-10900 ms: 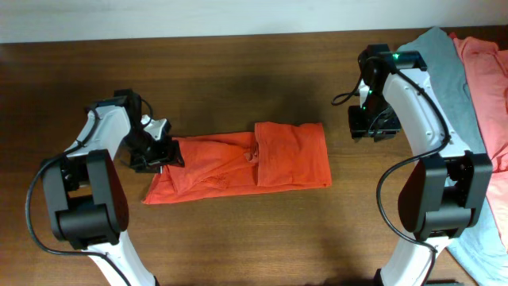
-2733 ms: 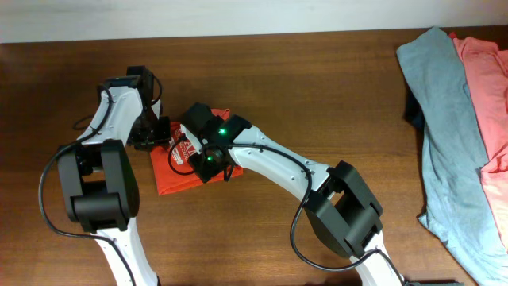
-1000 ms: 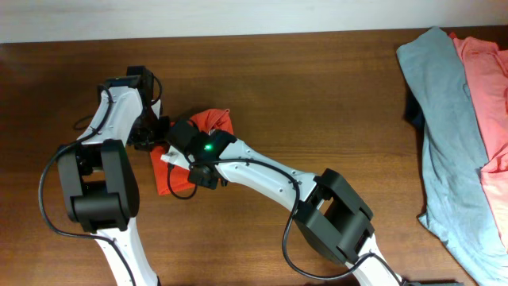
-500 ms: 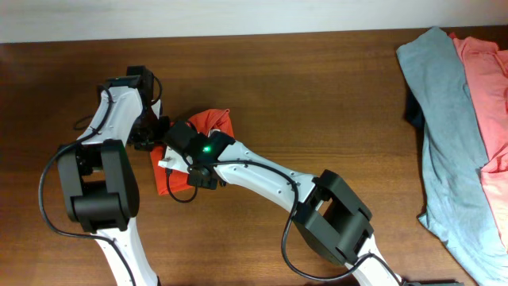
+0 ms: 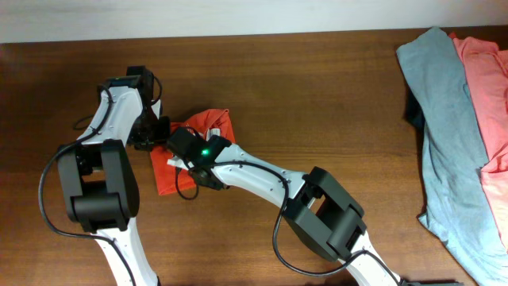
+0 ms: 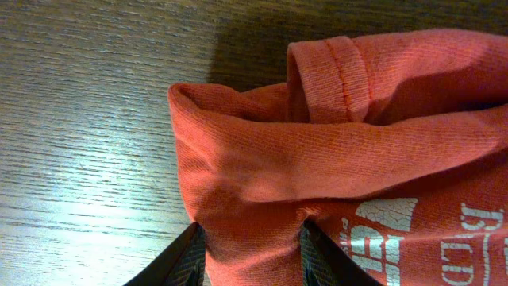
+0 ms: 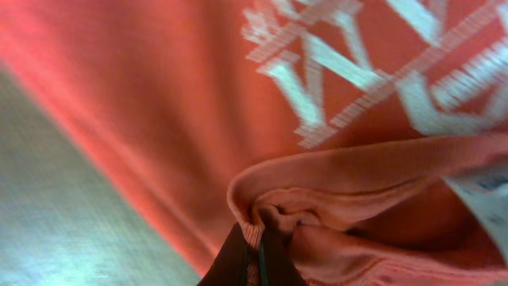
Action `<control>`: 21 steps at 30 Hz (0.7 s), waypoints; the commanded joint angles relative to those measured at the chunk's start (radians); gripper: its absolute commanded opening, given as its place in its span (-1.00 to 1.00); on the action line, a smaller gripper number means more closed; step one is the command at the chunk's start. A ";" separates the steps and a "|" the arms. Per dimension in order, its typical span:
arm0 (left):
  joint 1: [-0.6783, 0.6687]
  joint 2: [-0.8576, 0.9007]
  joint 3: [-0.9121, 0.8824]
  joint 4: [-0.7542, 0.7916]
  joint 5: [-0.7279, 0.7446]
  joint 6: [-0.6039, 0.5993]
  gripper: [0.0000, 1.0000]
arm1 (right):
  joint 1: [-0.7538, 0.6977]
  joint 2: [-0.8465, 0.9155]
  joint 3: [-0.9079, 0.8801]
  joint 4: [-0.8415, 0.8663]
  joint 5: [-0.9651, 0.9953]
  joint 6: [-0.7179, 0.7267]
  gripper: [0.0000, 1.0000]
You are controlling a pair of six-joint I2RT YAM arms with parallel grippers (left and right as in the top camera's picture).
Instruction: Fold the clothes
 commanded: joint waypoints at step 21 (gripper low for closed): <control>0.004 0.037 -0.020 0.003 0.000 0.017 -0.21 | -0.260 -0.068 0.000 -0.089 -0.134 0.280 -0.40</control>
